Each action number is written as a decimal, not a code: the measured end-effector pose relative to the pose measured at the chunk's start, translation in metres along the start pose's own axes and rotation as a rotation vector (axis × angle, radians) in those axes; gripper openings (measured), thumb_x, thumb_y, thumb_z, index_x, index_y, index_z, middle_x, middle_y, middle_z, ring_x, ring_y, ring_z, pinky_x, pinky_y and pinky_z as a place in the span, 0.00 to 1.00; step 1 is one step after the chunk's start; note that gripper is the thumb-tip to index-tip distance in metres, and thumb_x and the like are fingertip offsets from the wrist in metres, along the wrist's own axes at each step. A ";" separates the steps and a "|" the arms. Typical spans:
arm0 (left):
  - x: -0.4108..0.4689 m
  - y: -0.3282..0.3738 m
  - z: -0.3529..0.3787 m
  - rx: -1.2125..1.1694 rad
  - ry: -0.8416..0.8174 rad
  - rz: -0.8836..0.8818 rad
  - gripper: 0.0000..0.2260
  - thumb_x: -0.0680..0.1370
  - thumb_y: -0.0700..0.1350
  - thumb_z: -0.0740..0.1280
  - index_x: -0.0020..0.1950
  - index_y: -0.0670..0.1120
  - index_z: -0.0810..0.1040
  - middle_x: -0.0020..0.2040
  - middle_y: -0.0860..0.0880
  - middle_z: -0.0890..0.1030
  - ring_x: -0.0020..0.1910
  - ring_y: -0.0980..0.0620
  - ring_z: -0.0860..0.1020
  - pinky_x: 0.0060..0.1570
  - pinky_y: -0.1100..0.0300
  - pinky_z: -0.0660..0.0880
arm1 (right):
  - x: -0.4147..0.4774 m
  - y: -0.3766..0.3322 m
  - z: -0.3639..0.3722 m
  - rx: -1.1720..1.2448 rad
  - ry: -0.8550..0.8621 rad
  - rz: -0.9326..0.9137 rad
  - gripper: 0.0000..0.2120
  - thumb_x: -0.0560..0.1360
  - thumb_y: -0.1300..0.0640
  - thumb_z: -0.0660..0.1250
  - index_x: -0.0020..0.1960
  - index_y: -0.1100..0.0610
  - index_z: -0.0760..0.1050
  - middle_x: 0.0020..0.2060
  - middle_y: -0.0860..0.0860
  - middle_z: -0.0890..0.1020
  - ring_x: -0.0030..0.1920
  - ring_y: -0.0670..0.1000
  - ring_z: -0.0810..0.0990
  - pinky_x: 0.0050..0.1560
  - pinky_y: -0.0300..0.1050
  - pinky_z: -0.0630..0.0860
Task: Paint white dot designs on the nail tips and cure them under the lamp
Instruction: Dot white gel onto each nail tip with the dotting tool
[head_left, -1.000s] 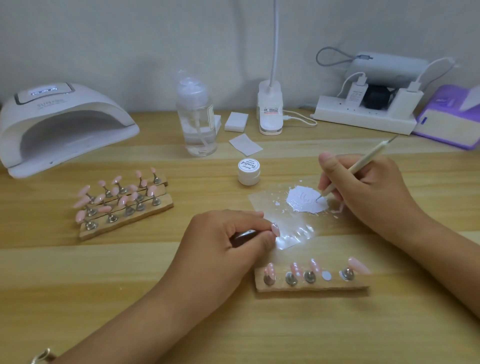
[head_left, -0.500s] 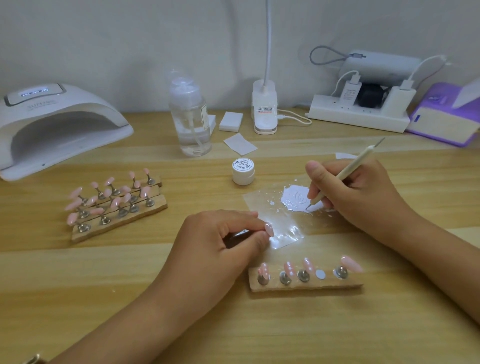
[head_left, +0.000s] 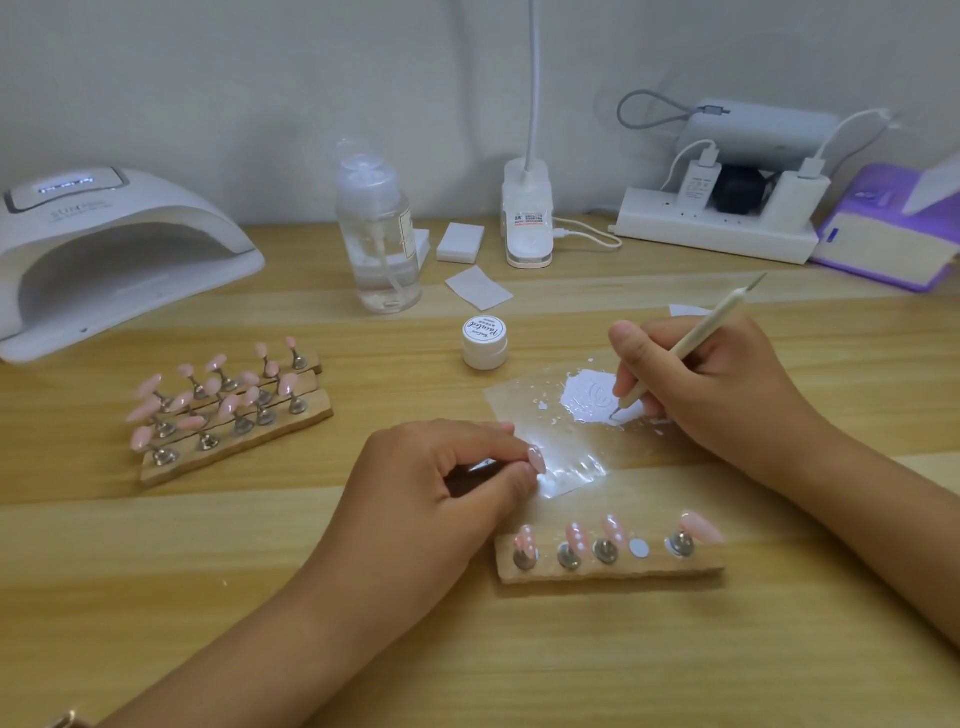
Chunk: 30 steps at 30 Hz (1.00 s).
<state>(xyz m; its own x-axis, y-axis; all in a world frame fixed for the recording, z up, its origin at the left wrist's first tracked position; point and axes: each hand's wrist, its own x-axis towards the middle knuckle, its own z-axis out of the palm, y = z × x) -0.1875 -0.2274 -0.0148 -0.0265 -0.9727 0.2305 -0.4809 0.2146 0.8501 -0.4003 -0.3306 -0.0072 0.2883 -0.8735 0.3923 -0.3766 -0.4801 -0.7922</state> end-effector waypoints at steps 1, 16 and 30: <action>0.000 0.000 0.000 -0.002 -0.002 0.000 0.09 0.74 0.40 0.74 0.44 0.55 0.87 0.43 0.67 0.84 0.55 0.70 0.79 0.55 0.72 0.72 | 0.000 0.000 0.000 -0.008 0.011 -0.007 0.22 0.80 0.48 0.64 0.30 0.55 0.79 0.22 0.50 0.75 0.23 0.46 0.74 0.29 0.35 0.71; 0.000 0.000 0.000 -0.007 -0.004 -0.005 0.08 0.74 0.40 0.74 0.44 0.54 0.87 0.43 0.66 0.84 0.55 0.70 0.79 0.56 0.69 0.72 | 0.000 0.000 0.000 -0.010 -0.013 -0.030 0.19 0.80 0.53 0.65 0.31 0.54 0.80 0.22 0.50 0.76 0.24 0.47 0.75 0.28 0.36 0.71; -0.001 0.001 0.000 0.009 -0.006 -0.011 0.07 0.75 0.41 0.74 0.44 0.54 0.87 0.44 0.66 0.84 0.55 0.70 0.78 0.56 0.71 0.72 | -0.001 -0.003 0.002 -0.007 -0.043 -0.049 0.20 0.77 0.46 0.63 0.32 0.56 0.80 0.22 0.42 0.76 0.23 0.44 0.74 0.27 0.31 0.68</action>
<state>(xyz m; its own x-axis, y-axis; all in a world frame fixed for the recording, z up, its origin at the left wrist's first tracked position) -0.1876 -0.2266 -0.0139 -0.0261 -0.9756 0.2179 -0.4891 0.2026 0.8484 -0.3976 -0.3281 -0.0064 0.3439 -0.8449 0.4097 -0.3671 -0.5225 -0.7695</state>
